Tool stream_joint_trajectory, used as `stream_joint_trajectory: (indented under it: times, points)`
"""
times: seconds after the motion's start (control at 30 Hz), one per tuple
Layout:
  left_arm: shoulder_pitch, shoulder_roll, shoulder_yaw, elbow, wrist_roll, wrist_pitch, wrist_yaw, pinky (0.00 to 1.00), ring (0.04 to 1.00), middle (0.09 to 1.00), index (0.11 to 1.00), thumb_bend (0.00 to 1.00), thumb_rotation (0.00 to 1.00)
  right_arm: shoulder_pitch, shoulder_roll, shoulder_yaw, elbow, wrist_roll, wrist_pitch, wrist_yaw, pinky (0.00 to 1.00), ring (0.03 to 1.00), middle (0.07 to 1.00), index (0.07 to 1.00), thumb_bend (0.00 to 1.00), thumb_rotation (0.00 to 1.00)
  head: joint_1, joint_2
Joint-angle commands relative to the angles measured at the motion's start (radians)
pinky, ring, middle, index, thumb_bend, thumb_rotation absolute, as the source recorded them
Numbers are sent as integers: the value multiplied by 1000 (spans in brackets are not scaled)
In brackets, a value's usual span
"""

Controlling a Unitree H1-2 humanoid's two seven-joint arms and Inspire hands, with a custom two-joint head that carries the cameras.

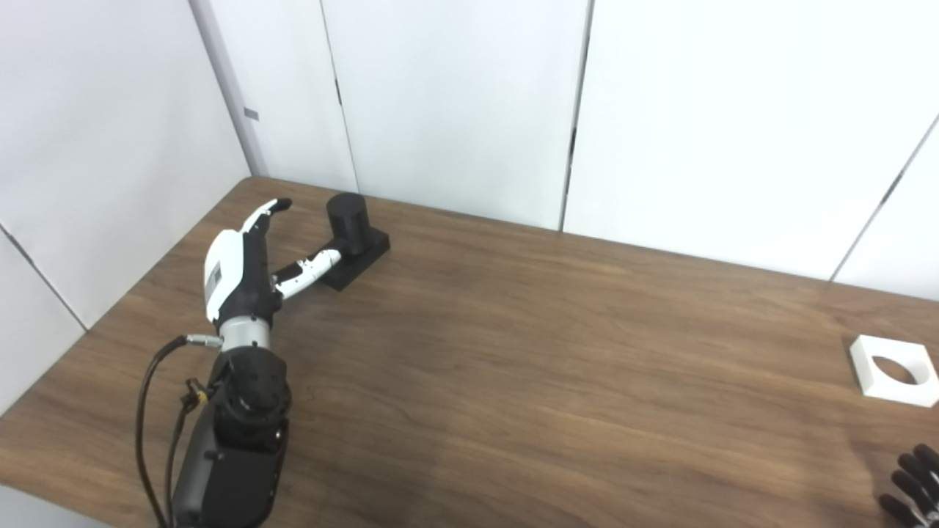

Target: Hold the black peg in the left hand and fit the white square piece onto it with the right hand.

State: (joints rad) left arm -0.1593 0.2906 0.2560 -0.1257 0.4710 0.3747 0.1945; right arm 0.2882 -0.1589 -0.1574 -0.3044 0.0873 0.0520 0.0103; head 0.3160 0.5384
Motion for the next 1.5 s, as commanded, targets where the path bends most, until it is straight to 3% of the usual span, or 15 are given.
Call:
stream_joint_trajectory:
  times: [0.0, 0.37, 0.53, 0.73, 1.0, 1.47]
  points:
    - [-61, 33, 4, 14, 5, -35, 31, 818, 906, 897, 825, 876, 431, 8, -5, 15, -20, -7, 3, 18, 747, 864, 859, 854, 804, 1000, 0, 1]
    - [-112, 85, -48, 131, 33, 33, 10, 820, 915, 888, 800, 960, 437, 12, -7, 16, -37, -11, 25, 13, 760, 873, 869, 865, 845, 1000, -2, 6]
    - [-112, 123, -123, 176, 101, 62, 8, 861, 915, 875, 779, 999, 470, 12, -5, 16, -41, -7, 25, 14, 760, 871, 872, 867, 848, 999, -5, 7]
    - [-116, 141, -164, 232, 113, 69, 9, 969, 919, 870, 769, 1000, 480, 12, -1, 15, -42, -12, 24, 11, 735, 860, 865, 868, 854, 996, -12, 6]
    - [-143, 142, -176, 303, 101, 72, 28, 1000, 935, 884, 780, 990, 475, 10, -1, 16, -30, -12, 4, 12, 713, 850, 853, 857, 841, 985, -14, 8]
    - [-209, 125, -162, 425, 61, 61, 74, 935, 916, 878, 765, 981, 463, 10, -2, 25, -35, -60, 2, 3, 739, 856, 852, 859, 837, 1000, -21, 7]
